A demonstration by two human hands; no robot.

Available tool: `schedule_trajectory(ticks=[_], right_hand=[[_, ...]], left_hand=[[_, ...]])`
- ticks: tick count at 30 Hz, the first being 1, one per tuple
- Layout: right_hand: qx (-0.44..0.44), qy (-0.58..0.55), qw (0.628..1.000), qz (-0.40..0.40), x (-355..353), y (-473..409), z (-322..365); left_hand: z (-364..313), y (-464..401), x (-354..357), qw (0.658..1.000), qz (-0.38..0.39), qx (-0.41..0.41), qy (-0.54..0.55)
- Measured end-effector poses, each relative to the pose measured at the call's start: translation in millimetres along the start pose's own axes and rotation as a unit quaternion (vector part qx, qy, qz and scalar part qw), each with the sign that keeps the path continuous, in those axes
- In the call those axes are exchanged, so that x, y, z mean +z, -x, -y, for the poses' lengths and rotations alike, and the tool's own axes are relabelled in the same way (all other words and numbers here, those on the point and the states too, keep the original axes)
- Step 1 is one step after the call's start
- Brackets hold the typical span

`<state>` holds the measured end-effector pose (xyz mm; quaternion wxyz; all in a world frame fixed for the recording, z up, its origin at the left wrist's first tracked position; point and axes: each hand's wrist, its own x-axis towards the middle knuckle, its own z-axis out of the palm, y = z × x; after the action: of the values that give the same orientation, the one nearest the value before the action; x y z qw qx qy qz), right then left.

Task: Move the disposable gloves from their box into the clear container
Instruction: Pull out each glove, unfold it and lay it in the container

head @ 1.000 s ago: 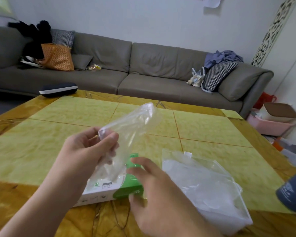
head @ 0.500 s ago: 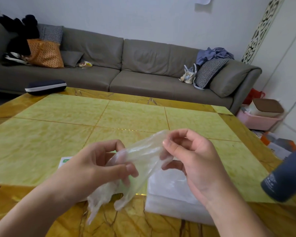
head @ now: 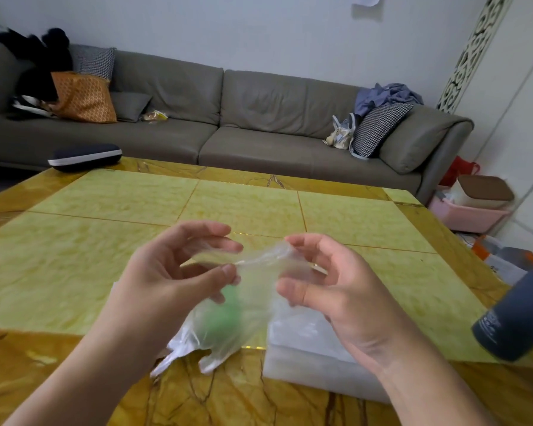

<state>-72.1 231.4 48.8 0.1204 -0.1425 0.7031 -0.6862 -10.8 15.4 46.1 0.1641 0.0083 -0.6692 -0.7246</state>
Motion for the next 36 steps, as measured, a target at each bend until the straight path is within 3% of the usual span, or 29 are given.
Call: schedule_trajectory(ticks=[2,5,10,15,18,27,32,36], right_hand=[[0.031,-0.027,0.999,0.031,1.4,0.5,2.5],[-0.006,0.014,1.0,0.018,5.8,1.0,3.1],[-0.024,-0.004,0.999,0.023,2.9,2.1,7.1],[0.014,0.008,0.997,0.076,-4.4,2.6,12.5],[0.0,0.041,0.998,0.054,-2.6,1.6,7.7],[-0.008,0.013,1.0,0.007,-10.2,4.8,9.3],[0.0,0.016,1.0,0.021,-14.2,6.3,7.8],[-0.006,0.018,1.0,-0.002,-20.9,10.5,10.3]], left_hand=[[-1.4,2.9,3.1,1.0,0.018,0.002,-0.004],[-4.6,4.8,7.0,0.999,0.021,-0.009,-0.026],[-3.6,-1.6,-2.5,0.995,-0.074,-0.056,-0.03],[-4.7,0.0,-1.9,0.998,-0.039,-0.047,-0.035],[-2.8,1.7,2.7,0.998,-0.026,-0.044,-0.035],[7.5,-11.4,-11.9,0.98,-0.161,-0.058,0.106],[7.7,-8.8,-0.7,0.987,0.006,-0.122,0.101],[8.5,-5.7,6.1,0.991,0.035,-0.112,0.072]])
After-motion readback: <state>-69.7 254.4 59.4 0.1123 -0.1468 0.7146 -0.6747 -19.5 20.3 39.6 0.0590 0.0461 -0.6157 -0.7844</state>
